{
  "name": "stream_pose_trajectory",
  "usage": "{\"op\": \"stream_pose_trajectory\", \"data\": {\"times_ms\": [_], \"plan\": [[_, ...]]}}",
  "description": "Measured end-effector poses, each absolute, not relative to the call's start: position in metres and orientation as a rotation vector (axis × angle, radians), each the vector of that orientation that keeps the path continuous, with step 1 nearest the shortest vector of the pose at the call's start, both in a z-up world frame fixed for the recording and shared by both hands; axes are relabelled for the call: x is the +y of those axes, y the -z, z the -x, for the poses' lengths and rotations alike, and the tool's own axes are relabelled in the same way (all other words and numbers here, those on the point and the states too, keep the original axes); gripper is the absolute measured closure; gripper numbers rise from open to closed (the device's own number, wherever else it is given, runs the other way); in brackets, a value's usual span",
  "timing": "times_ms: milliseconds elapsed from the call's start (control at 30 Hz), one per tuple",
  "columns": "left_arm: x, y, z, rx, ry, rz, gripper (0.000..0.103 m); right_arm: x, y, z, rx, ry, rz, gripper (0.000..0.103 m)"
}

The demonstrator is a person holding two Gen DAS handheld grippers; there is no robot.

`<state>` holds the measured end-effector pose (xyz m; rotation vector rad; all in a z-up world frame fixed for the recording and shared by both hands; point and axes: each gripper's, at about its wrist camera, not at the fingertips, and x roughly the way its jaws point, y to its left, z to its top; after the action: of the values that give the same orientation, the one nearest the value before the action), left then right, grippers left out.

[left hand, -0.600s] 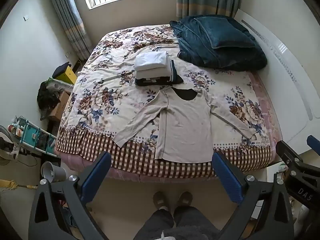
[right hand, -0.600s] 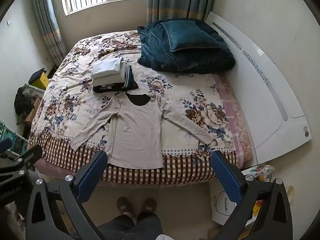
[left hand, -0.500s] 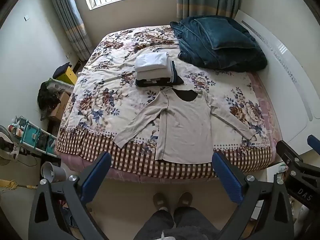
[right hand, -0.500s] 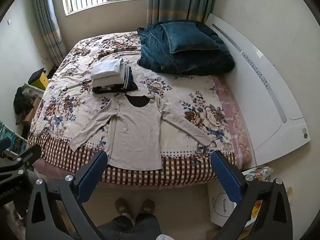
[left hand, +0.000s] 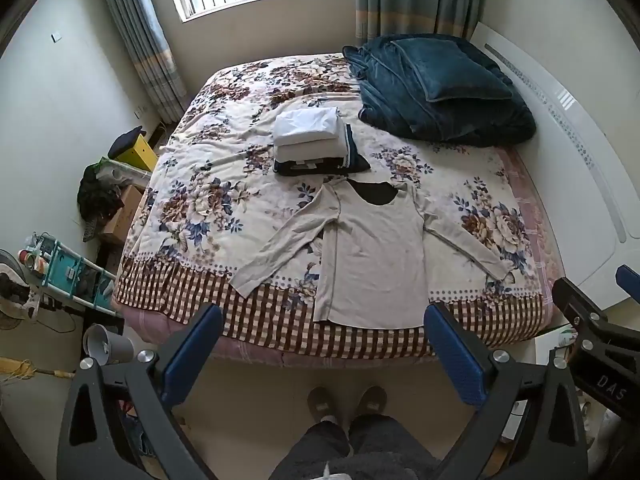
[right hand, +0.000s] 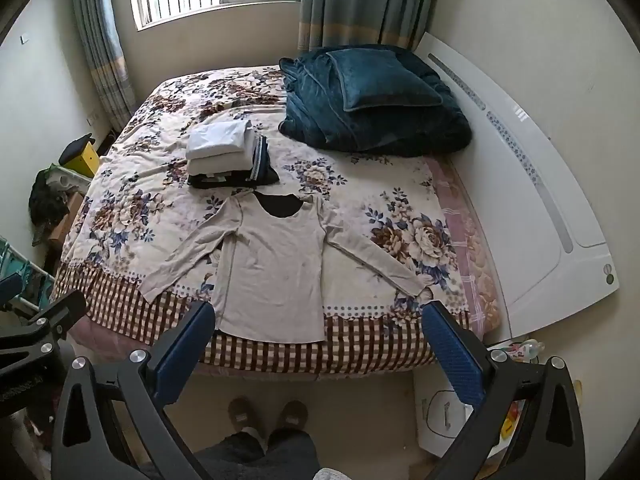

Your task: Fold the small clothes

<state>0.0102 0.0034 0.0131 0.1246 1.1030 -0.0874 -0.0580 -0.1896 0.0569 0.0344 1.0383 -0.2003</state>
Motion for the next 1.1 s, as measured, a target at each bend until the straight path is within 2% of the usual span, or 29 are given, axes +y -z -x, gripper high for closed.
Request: {"op": "stream_pose_trajectory", "data": {"times_ms": [1100], "plan": [[0.005, -0.018, -0.006, 1.078, 0.084, -0.129, 0.0, -0.182, -0.068, 0.072, 1.025, 0.191, -0.037, 0.0]]}}
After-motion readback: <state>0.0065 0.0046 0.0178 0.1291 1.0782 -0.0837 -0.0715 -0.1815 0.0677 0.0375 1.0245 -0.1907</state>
